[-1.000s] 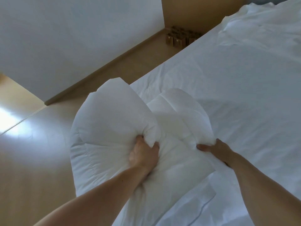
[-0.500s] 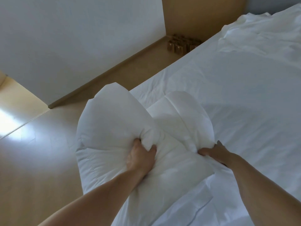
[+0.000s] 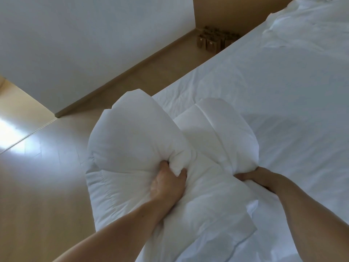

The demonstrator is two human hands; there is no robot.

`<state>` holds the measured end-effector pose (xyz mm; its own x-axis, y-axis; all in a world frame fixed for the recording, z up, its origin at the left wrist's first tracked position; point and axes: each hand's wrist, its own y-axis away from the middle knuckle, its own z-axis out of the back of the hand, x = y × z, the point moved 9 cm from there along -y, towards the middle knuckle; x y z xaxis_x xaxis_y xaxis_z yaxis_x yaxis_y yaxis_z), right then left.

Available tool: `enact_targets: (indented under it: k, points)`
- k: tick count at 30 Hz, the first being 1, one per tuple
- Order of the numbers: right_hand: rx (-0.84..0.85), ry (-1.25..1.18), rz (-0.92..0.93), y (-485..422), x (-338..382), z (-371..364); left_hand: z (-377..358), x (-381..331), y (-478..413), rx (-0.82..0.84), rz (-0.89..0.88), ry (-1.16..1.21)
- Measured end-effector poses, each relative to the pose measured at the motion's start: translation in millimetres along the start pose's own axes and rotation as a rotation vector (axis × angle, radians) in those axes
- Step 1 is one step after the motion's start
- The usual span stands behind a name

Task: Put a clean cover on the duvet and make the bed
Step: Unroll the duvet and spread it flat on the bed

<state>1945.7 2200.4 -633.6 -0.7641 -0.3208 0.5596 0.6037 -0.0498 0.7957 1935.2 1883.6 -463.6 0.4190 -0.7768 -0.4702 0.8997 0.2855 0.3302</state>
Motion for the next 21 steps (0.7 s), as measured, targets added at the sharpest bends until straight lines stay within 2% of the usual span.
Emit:
enact_targets:
  k: [8, 16, 21]
  points:
    - [0.05, -0.082, -0.008, 52.8, 25.4, -23.3, 21.0, 13.3, 10.7, 0.026, 0.012, 0.076]
    - [-0.041, -0.155, 0.14, 75.4, 41.3, -49.8, 48.9, 43.1, 17.9, 0.011, 0.001, 0.128]
    - [-0.081, -0.114, 0.098, 64.0, 30.2, -53.8, 37.9, 48.0, 3.7, -0.003, -0.007, 0.079]
